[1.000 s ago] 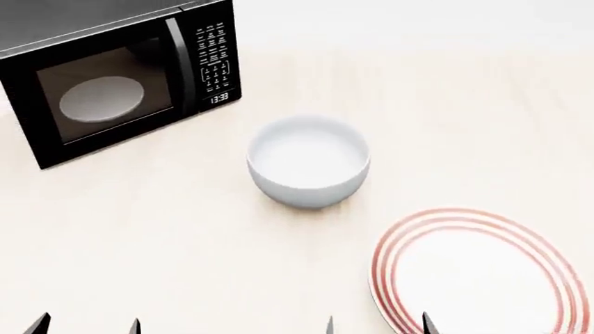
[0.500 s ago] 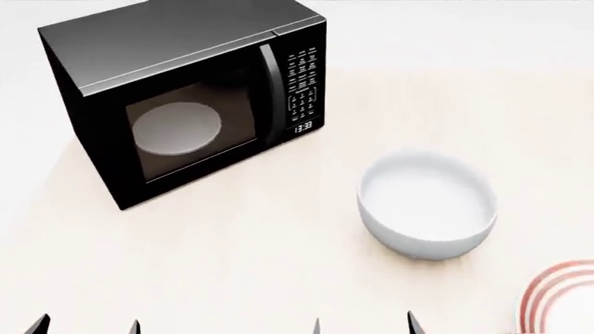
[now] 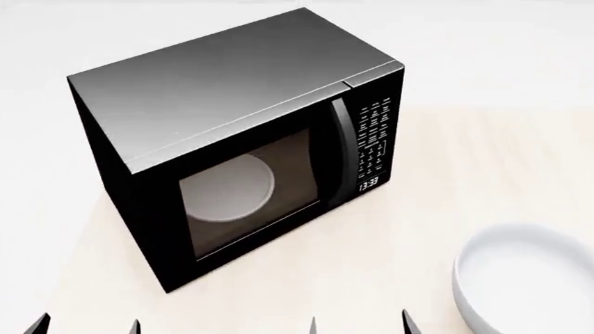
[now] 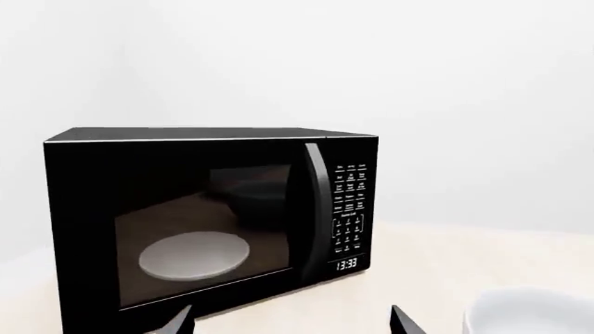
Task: Open the microwave.
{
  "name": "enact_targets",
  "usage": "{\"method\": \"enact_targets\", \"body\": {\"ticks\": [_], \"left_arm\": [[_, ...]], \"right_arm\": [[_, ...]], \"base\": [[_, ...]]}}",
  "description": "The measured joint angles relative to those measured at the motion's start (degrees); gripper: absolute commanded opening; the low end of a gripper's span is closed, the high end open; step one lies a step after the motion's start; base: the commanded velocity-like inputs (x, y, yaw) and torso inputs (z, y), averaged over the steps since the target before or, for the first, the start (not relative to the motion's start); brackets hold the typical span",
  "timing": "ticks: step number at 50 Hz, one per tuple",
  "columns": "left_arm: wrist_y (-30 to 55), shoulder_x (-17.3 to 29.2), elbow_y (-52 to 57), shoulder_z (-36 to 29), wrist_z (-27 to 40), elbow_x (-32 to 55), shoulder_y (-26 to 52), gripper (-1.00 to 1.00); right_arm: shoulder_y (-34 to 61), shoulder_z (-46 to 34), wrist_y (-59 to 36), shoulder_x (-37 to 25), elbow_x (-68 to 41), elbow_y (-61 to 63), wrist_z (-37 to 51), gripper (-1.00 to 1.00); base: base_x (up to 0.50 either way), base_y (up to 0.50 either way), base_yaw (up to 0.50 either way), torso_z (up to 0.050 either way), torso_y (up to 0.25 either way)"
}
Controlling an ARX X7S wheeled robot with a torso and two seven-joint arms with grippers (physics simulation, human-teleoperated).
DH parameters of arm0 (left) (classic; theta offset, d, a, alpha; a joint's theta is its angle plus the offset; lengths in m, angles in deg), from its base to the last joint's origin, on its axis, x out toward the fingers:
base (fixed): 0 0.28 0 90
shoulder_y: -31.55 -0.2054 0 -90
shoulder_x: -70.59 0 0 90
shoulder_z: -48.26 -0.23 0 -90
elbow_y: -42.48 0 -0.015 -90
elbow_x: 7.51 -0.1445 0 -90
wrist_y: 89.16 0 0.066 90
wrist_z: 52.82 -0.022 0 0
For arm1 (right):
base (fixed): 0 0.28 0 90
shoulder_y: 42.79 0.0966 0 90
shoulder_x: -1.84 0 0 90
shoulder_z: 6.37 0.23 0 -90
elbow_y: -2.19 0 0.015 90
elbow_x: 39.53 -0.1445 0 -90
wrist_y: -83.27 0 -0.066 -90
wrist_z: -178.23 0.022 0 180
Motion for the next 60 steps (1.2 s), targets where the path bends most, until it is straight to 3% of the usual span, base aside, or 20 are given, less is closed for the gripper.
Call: {"method": "enact_targets", "body": {"ticks": [21,33,60], "left_arm": [[-0.3,0.9,0.3,-0.9,0.9,0.7,-0.1,1.00],[-0.1,1.3,0.6,-1.4,1.6,0.9,0.0,1.00],[-0.5,2.2,-0.2,-2.9,2.4,0.9,0.6,1.00]], "right_arm": [[0.5,-0.9,0.3,-0.8,-0.7,-0.5,0.7,1.00],[0.3,-1.5,-0.7,-1.3,-1.4,0.6,1.1,1.00],[0.0,-2.4,-1.1,-2.6,-2.7,1.9,1.9,1.00]], "base": [[0.50,0.16,0.00,0.000,0.000],[0.00,0.00,0.00,0.000,0.000],[0.00,0.00,0.00,0.003,-0.137]]}}
